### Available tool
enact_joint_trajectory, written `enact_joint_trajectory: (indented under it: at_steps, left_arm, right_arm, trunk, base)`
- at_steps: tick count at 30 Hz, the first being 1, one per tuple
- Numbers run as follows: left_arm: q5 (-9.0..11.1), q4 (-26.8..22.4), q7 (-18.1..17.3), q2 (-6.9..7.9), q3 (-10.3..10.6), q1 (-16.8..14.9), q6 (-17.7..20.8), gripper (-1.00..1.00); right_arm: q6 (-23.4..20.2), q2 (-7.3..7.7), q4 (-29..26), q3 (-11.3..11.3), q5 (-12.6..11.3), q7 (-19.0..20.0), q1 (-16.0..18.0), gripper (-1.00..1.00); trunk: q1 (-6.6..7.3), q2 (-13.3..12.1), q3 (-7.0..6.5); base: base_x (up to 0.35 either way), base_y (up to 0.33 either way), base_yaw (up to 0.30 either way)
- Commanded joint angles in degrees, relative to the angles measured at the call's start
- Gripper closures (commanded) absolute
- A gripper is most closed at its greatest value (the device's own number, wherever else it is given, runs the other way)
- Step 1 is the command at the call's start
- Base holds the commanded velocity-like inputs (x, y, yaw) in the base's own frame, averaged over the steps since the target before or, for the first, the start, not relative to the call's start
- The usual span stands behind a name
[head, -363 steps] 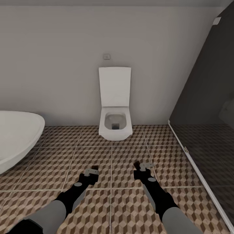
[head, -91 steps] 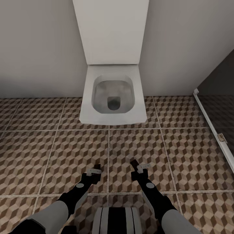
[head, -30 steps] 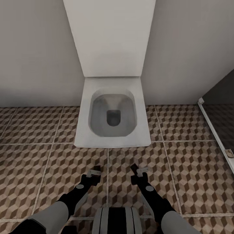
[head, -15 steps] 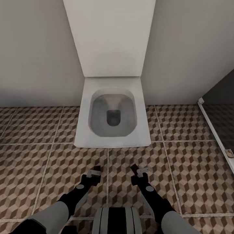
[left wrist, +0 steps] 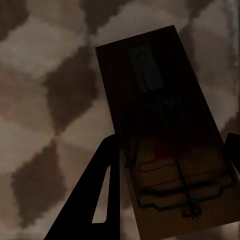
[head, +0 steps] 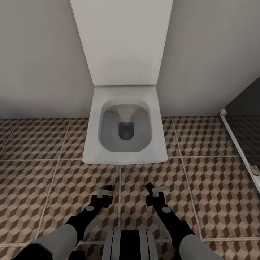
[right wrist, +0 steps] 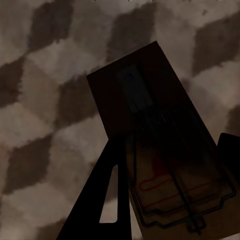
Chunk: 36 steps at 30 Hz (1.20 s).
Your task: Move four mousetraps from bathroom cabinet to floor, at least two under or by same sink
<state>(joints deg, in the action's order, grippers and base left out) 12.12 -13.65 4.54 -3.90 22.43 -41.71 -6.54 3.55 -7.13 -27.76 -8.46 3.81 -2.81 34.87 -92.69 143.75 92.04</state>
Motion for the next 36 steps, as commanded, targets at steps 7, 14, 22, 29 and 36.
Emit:
enact_joint_trajectory:
  at_steps: [7, 14, 22, 29, 36]
  left_arm:
    - [0.45, 0.11, 0.39, -0.05, 0.51, -0.04, -0.22, 1.0]
    - [0.45, 0.11, 0.39, -0.06, 0.51, -0.04, -0.22, 1.0]
    - [0.45, 0.11, 0.39, -0.06, 0.51, -0.04, -0.22, 1.0]
    - [0.45, 0.11, 0.39, -0.06, 0.51, -0.04, -0.22, 1.0]
    - [0.45, 0.11, 0.39, -0.06, 0.51, -0.04, -0.22, 1.0]
  right_arm:
    - [1.01, 0.09, -0.16, -1.74, 0.95, 0.11, 0.02, 1.0]
    - [1.3, 0.1, -0.18, -3.39, 1.17, 0.09, 0.02, 1.0]
    - [1.45, 0.1, -0.19, -3.65, 1.2, 0.09, 0.02, 1.0]
    - [1.44, 0.1, -0.19, -3.67, 1.2, 0.09, 0.02, 1.0]
    - [1.42, 0.1, -0.19, -3.7, 1.19, 0.09, 0.02, 1.0]
  trunk:
    - [0.01, 0.01, 0.02]
    - [0.01, 0.01, 0.02]
    - [0.01, 0.01, 0.02]
    - [0.01, 0.01, 0.02]
    - [0.01, 0.01, 0.02]
  base:
    - [0.0, 0.0, 0.0]
    - [0.0, 0.0, 0.0]
    - [0.0, 0.0, 0.0]
    - [0.0, 0.0, 0.0]
    - [0.0, 0.0, 0.0]
